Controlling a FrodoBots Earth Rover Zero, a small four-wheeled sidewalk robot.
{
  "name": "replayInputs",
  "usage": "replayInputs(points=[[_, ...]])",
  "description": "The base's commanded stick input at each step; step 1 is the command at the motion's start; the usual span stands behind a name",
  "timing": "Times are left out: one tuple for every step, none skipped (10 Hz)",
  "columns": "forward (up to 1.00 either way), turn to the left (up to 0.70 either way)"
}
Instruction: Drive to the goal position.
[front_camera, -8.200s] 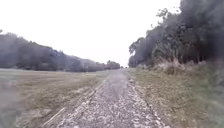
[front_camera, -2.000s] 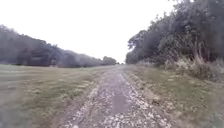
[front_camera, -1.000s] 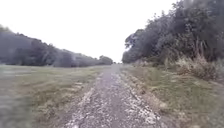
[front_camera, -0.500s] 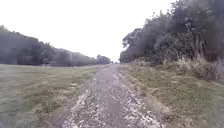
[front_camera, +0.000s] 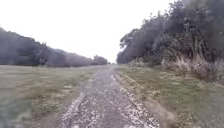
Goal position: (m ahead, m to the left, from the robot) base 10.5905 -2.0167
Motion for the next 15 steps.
replayInputs(points=[[0.13,-0.01],[0.00,0.06],[0.00,0.07],[0.00,0.07],[0.00,0.07],[0.00,0.07],[0.00,0.07],[0.00,0.07],[0.00,0.07],[0.00,0.06],[0.00,0.06],[0.00,0.07],[0.05,0.07],[0.08,0.07],[0.11,0.07]])
